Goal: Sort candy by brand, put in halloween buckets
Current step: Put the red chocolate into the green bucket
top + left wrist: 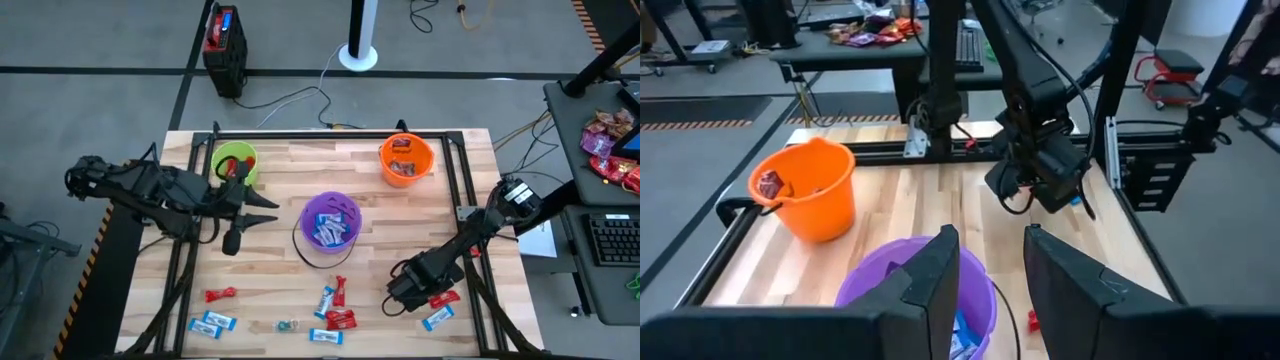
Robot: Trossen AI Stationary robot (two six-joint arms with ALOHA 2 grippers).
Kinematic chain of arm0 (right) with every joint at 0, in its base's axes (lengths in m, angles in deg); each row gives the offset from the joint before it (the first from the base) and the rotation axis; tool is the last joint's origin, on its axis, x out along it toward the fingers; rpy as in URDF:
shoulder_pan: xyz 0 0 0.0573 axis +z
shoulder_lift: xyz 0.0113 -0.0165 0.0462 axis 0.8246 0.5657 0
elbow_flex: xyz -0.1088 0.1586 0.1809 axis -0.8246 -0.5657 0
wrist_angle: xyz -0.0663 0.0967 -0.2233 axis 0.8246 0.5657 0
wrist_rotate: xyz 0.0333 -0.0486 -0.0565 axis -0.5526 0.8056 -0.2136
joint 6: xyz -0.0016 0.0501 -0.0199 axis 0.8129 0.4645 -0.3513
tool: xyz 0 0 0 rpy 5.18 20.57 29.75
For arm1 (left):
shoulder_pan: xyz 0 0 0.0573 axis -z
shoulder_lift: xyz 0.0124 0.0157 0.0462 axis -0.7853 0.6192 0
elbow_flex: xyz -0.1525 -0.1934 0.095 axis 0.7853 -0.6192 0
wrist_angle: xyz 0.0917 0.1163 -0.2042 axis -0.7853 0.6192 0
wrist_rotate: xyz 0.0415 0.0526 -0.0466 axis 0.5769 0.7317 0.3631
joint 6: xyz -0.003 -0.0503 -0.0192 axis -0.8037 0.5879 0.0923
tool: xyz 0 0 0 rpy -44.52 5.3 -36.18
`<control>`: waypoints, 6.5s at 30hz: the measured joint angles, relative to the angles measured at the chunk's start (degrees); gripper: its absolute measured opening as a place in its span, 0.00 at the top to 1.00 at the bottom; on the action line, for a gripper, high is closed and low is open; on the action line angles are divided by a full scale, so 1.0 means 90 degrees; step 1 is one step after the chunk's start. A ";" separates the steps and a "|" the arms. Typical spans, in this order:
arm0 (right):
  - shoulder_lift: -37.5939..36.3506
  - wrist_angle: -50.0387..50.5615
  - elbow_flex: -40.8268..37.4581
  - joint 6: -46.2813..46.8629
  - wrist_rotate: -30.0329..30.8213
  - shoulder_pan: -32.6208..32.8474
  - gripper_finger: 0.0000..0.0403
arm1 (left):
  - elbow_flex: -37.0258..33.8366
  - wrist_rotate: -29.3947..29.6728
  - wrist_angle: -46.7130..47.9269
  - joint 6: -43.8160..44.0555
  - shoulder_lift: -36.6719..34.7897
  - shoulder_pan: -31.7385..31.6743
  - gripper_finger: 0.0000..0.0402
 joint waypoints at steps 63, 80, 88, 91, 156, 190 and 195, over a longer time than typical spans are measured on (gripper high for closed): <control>-0.0920 0.0552 0.1073 -0.4835 0.2028 -0.0218 0.87 | 0.0049 0.1011 -0.0792 -0.0788 0.0686 -0.0151 0.75; 0.0662 0.0148 0.0751 -0.6394 0.0799 -0.0002 0.44 | 0.0049 0.1001 -0.0799 -0.0689 0.0686 -0.0151 0.81; 0.1353 -0.0059 0.0732 -0.6508 0.0789 -0.0013 0.61 | 0.0049 0.0998 -0.0804 -0.0689 0.0684 -0.0151 0.81; 0.1329 -0.0058 0.0728 -0.6507 0.0838 -0.0015 0.77 | 0.0049 0.0998 -0.0809 -0.0689 0.0684 -0.0151 0.81; -0.0512 -0.7350 0.3355 -0.8479 0.0364 -0.3619 0.78 | -0.2866 -0.2843 -0.6571 0.2499 0.0578 -0.0814 0.96; -0.1121 -0.3378 0.3353 -0.9013 0.2127 -0.4444 0.40 | -0.1325 0.0182 0.4491 0.3392 0.0464 -0.5566 0.97; -0.1127 -0.2790 0.3351 -0.9039 0.2125 -0.4437 0.39 | -0.1338 0.0331 0.4242 0.2464 0.1002 -0.6202 0.88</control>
